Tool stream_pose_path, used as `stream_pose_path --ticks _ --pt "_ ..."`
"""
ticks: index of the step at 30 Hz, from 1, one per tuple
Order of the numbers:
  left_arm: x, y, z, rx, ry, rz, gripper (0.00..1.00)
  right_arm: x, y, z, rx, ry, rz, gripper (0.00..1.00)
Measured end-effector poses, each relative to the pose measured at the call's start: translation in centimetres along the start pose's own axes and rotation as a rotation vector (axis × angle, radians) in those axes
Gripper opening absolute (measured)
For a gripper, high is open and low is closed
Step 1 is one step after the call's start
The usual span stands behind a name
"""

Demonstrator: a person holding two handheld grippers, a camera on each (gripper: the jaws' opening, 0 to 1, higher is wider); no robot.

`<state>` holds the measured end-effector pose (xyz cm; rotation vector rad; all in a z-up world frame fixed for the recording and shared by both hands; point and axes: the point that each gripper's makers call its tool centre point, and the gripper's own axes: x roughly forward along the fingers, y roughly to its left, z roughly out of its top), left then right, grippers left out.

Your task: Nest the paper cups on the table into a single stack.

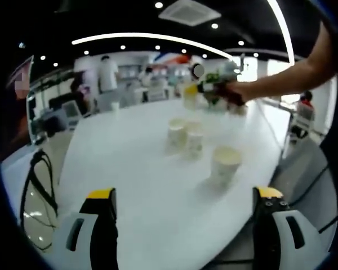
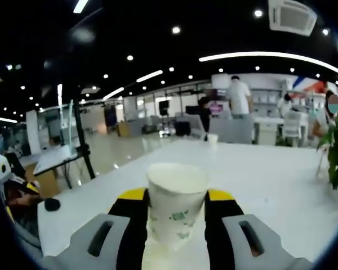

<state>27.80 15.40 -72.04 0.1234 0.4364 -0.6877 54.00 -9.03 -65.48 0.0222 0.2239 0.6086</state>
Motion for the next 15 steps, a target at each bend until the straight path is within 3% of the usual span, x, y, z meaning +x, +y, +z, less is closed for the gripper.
stream_pose_path --ticks 15 --pt "-0.3 0.4 1.0 -0.01 -0.026 0.012 1.0 -1.5 3.0 0.9 -0.024 -0.018 0.047 0.36"
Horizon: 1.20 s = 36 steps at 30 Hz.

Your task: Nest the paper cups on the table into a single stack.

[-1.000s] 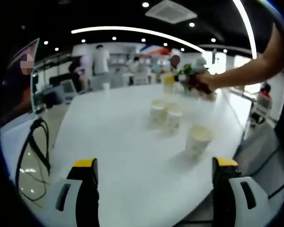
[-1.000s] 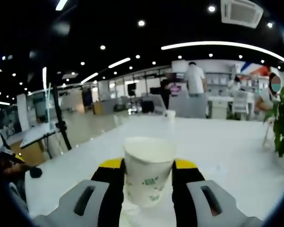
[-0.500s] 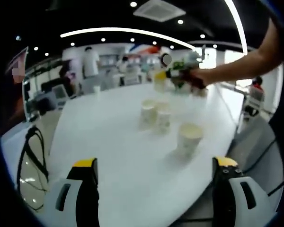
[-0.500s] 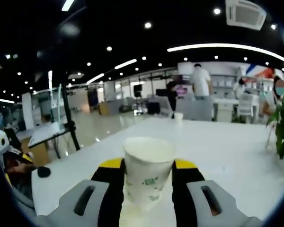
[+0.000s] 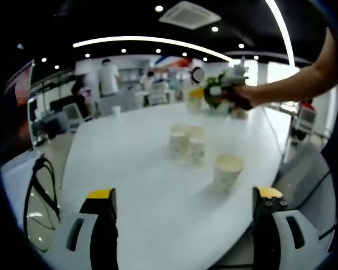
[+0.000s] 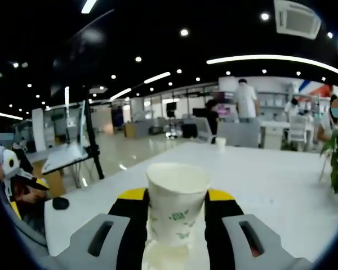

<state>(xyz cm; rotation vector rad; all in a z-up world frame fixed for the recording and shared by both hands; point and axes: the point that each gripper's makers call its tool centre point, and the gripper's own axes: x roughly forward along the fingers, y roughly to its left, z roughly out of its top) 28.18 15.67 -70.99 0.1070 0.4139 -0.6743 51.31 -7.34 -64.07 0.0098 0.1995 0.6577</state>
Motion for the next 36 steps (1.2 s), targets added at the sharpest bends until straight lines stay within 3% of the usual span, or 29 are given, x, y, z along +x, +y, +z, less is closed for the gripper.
stream_pose_path --ticks 20,28,36 --pt "-0.2 -0.4 0.2 -0.027 -0.022 0.008 1.0 -1.5 4.6 -0.8 -0.011 -0.012 0.079 0.36" --pt "0.1 -0.7 0.0 -0.025 -0.019 0.007 1.0 -2.2 7.3 -1.2 -0.104 -0.006 0.129 0.36" --pt "0.0 -1.0 0.0 -0.026 -0.018 0.003 1.0 -3.0 8.8 -1.2 -0.094 -0.017 0.151 0.36"
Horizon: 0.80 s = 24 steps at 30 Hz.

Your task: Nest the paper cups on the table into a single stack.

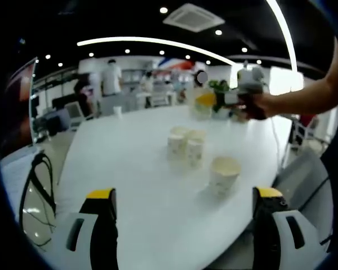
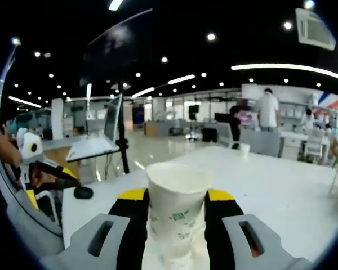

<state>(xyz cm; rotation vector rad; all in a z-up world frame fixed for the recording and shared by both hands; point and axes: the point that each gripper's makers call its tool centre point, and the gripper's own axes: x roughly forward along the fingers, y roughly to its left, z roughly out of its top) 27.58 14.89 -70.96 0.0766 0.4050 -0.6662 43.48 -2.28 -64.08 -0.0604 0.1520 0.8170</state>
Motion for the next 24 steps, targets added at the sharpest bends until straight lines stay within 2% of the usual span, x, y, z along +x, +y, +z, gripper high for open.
stream_pose_path --ticks 10,18,21,24 --pt "-0.3 0.1 -0.2 -0.007 -0.001 0.007 1.0 -0.7 2.6 0.8 -0.039 -0.014 0.053 0.36" --pt "-0.3 0.1 -0.3 -0.009 -0.004 0.01 1.0 -1.5 4.1 0.7 -0.017 -0.018 0.084 0.36" --pt "-0.3 0.0 -0.3 -0.007 -0.001 0.008 1.0 -2.0 4.7 0.3 -0.049 -0.017 0.089 0.36" --pt "-0.3 -0.1 -0.3 -0.01 -0.002 0.008 1.0 -2.4 5.2 0.1 -0.044 -0.022 0.102 0.36"
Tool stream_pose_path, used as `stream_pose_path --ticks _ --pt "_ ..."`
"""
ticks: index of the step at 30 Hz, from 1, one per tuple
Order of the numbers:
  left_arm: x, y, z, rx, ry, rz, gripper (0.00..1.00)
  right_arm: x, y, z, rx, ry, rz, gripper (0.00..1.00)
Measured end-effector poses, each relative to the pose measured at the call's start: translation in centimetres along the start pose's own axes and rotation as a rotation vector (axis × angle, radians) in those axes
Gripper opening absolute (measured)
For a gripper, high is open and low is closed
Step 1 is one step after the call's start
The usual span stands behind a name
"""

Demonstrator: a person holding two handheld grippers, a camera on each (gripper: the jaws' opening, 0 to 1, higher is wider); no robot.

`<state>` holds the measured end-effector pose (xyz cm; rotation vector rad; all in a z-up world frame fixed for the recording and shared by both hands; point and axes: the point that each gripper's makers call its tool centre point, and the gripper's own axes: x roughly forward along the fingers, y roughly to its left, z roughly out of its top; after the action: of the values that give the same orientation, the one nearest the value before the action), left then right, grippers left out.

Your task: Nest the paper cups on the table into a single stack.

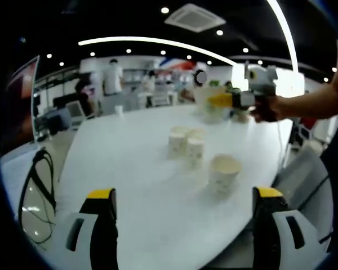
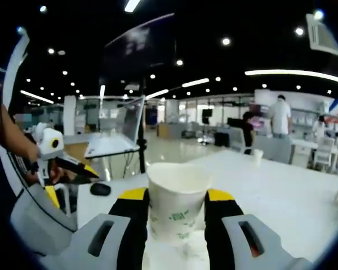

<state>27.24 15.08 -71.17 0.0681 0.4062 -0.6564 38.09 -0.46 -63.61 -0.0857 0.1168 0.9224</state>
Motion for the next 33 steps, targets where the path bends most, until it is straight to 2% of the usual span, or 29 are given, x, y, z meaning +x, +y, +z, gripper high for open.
stream_pose_path --ticks 19,33 --pt "0.1 0.0 -0.2 0.009 0.013 -0.009 1.0 -1.3 2.0 0.1 0.023 -0.014 0.031 0.36" --pt "0.3 -0.2 -0.4 0.012 0.02 -0.015 1.0 -2.8 3.8 0.6 0.006 -0.032 0.06 0.38"
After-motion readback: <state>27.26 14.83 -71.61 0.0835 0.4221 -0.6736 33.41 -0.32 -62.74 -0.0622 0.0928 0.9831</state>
